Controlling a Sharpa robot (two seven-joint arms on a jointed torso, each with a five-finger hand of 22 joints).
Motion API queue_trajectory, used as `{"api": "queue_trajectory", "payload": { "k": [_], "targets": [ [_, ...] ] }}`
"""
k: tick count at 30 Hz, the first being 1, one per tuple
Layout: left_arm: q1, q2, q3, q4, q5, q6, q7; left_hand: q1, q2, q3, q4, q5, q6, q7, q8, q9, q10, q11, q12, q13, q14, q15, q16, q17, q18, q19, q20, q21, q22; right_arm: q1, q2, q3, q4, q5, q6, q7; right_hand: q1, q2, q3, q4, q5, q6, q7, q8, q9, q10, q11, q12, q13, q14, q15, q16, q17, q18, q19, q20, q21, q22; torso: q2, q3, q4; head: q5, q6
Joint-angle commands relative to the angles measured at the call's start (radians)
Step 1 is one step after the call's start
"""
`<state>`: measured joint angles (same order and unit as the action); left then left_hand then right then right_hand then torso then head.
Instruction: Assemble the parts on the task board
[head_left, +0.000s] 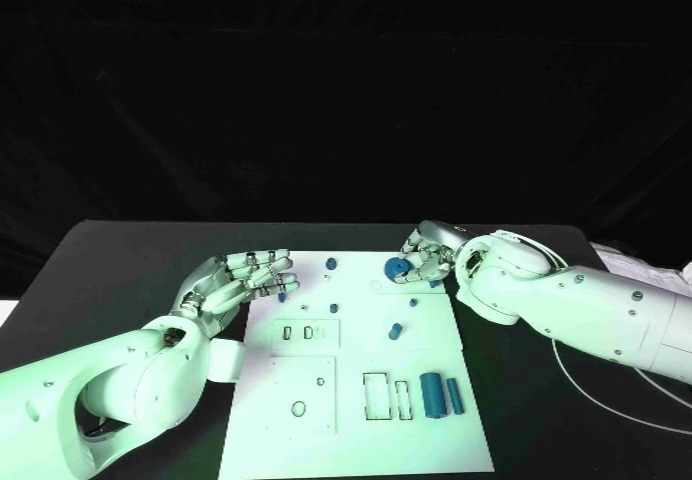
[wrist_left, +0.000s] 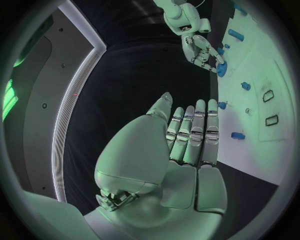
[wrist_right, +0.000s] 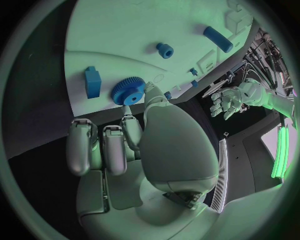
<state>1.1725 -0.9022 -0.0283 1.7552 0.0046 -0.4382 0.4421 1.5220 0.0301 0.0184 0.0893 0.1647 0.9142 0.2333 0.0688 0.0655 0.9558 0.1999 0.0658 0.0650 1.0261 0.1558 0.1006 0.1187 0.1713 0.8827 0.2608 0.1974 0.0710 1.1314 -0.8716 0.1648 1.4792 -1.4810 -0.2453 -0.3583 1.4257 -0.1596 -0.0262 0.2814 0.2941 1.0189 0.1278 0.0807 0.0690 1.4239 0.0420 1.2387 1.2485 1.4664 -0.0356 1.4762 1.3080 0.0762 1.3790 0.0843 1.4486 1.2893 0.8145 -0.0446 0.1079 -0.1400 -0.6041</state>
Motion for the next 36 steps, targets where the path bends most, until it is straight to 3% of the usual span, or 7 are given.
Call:
{"api": "queue_trajectory", "payload": {
  "k": [1,7,10,13,18,22,36],
  "targets": [
    [0.001,0.002,0.001,0.001,0.002,0.018,0.01,-0.011,0.001,0.007,0.0,0.001,-0.004,0.018,-0.003,-0.001,-0.004,0.002,0.0,-0.001,0.004,0.0,-0.002,0.001,0.012,0.006,0.002,-0.006,-0.001,-0.001,0.006,0.0,-0.006,-0.027,0.019,-0.006,0.001,0.016,-0.006,0.0,0.005,0.011,0.001,0.009,0.002,0.008,0.0,0.014,0.014,0.077,0.007,0.009,0.103,-0.017,0.01,-0.001,0.008,0.006,0.0,0.0002,-0.0016,0.0,-0.001],
    [0.001,0.002,0.001,-0.002,0.004,0.02,0.008,-0.012,0.0,0.008,0.0,0.001,-0.003,0.018,-0.003,-0.001,-0.004,0.002,0.0,-0.001,0.005,0.0,-0.002,0.002,0.012,0.006,0.002,-0.006,-0.001,-0.002,0.015,0.0,-0.015,-0.045,0.018,-0.008,0.0,0.045,0.005,-0.005,0.008,0.039,-0.005,0.023,0.005,0.021,-0.005,0.05,0.052,0.081,0.004,0.025,0.13,-0.023,0.028,-0.002,0.022,0.037,0.001,0.0008,0.0001,0.0,-0.002],
    [0.001,0.001,0.001,-0.005,0.008,0.021,0.008,-0.012,0.0,0.008,0.0,0.001,-0.003,0.018,-0.003,-0.001,-0.004,0.002,0.0,-0.001,0.005,0.0,-0.002,0.002,0.012,0.006,0.002,-0.006,-0.001,-0.003,0.017,0.0,-0.019,-0.062,0.028,-0.008,0.048,0.071,0.04,-0.033,-0.016,0.065,-0.013,0.034,0.008,0.032,-0.012,0.076,0.08,0.083,-0.001,0.033,0.144,-0.027,0.041,-0.006,0.032,0.058,0.001,0.0013,0.0011,-0.001,0.0],
    [0.001,0.001,0.001,-0.008,0.011,0.022,0.007,-0.012,0.0,0.008,0.0,0.001,-0.003,0.018,-0.003,-0.001,-0.004,0.002,0.0,-0.001,0.005,0.0,-0.002,0.002,0.012,0.006,0.002,-0.006,-0.001,-0.005,0.018,0.0,-0.019,-0.084,0.042,-0.008,0.089,0.077,0.074,-0.061,-0.03,0.086,-0.019,0.041,0.01,0.037,-0.018,0.09,0.096,0.084,-0.007,0.037,0.151,-0.03,0.051,-0.011,0.039,0.074,0.001,0.0011,0.0003,-0.001,0.0],
    [0.001,0.001,0.001,-0.011,0.012,0.025,0.006,-0.012,0.0,0.008,0.0,0.001,-0.003,0.018,-0.003,-0.001,-0.004,0.002,0.0,-0.001,0.005,0.0,-0.002,0.002,0.012,0.006,0.002,-0.006,-0.001,-0.011,0.019,0.0,-0.013,-0.116,0.052,-0.011,0.118,0.077,0.124,-0.091,-0.066,0.11,-0.024,0.044,0.012,0.043,-0.023,0.102,0.113,0.084,-0.012,0.041,0.157,-0.033,0.058,-0.017,0.045,0.088,0.001,0.0009,-0.0002,0.001,0.002],
    [0.001,0.001,0.001,-0.013,0.013,0.028,0.005,-0.012,0.0,0.008,0.0,0.001,-0.003,0.018,-0.003,-0.001,-0.004,0.002,0.0,-0.001,0.005,0.0,-0.002,0.002,0.012,0.006,0.002,-0.006,-0.001,-0.019,0.019,0.0,0.012,-0.138,0.03,-0.022,0.119,0.075,0.151,-0.102,-0.085,0.115,-0.025,0.041,0.011,0.045,-0.024,0.107,0.12,0.084,-0.012,0.041,0.158,-0.035,0.065,-0.018,0.05,0.099,0.001,0.0008,-0.0006,0.002,0.002],
    [0.001,0.001,0.001,-0.012,0.015,0.033,0.004,-0.013,0.0,0.009,0.0,0.001,-0.003,0.018,-0.003,-0.001,-0.004,0.002,0.0,-0.001,0.005,0.0,-0.002,0.002,0.012,0.007,0.002,-0.006,-0.001,-0.029,0.043,0.002,0.118,-0.264,-0.111,-0.035,0.081,0.051,0.217,-0.106,-0.051,0.123,-0.026,0.032,0.01,0.054,-0.025,0.122,0.14,0.084,-0.012,0.042,0.159,-0.044,0.093,-0.019,0.068,0.142,0.001,-0.0007,0.0025,0.006,0.005]
  ]
}}
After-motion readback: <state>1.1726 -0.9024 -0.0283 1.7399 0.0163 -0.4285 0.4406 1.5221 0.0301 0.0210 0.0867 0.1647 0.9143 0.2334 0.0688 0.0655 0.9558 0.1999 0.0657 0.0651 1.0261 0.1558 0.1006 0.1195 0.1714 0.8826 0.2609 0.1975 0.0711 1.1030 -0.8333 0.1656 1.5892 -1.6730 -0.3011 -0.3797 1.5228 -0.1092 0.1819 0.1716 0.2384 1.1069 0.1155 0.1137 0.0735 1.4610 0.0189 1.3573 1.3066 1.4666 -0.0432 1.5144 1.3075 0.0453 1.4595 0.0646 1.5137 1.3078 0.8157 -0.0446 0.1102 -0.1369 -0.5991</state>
